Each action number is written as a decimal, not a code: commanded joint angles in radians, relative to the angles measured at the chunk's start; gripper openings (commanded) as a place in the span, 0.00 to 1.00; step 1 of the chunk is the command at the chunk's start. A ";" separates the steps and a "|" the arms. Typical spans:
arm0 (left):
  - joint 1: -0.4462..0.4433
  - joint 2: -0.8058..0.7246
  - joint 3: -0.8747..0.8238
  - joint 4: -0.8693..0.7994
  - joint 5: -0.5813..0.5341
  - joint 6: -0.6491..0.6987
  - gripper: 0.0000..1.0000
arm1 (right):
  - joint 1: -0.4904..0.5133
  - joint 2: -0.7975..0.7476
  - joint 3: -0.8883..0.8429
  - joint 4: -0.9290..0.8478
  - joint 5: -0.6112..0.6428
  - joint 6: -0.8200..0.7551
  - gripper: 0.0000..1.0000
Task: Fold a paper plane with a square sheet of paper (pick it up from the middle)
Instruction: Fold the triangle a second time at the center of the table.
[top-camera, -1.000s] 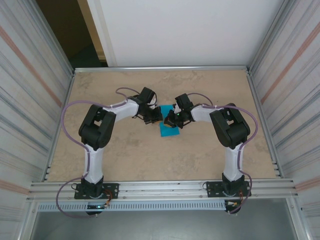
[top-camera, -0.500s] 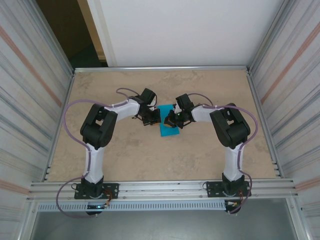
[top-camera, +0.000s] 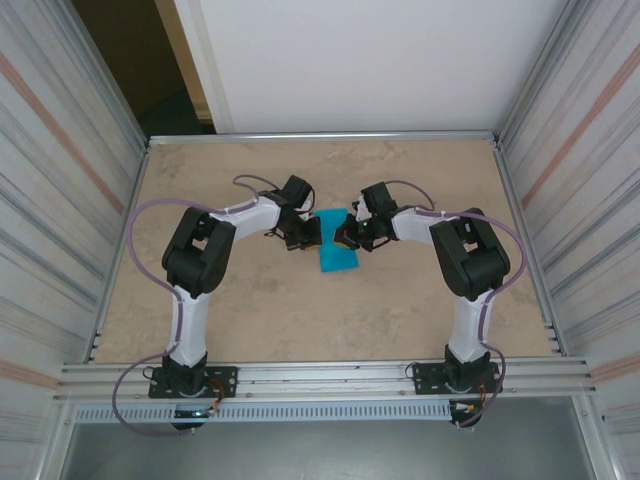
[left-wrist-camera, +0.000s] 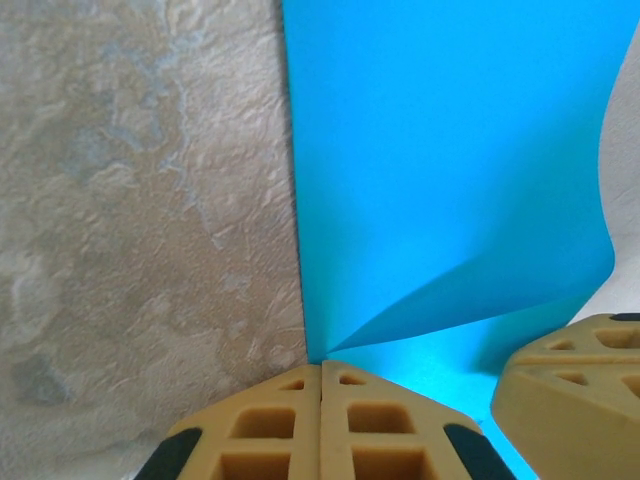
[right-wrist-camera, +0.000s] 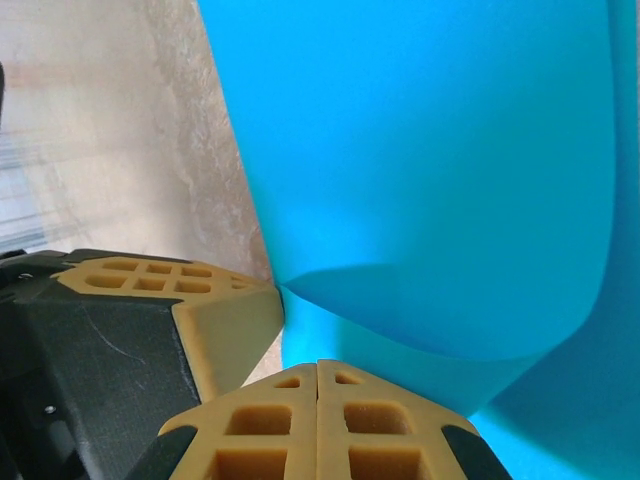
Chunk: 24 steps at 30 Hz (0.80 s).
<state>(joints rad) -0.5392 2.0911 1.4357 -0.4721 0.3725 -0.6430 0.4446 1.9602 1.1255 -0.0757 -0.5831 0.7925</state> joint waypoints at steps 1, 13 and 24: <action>-0.007 0.035 0.014 -0.039 -0.028 0.023 0.01 | 0.005 0.038 0.014 -0.034 -0.025 -0.045 0.03; -0.004 0.010 0.027 -0.058 -0.051 0.035 0.01 | 0.023 0.098 0.021 -0.107 0.031 -0.087 0.03; -0.014 -0.154 -0.068 0.154 0.086 -0.010 0.04 | 0.022 0.122 0.007 -0.139 0.093 -0.073 0.02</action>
<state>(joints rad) -0.5392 1.9755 1.4075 -0.4000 0.3824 -0.6315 0.4541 2.0163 1.1496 -0.1127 -0.5846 0.7288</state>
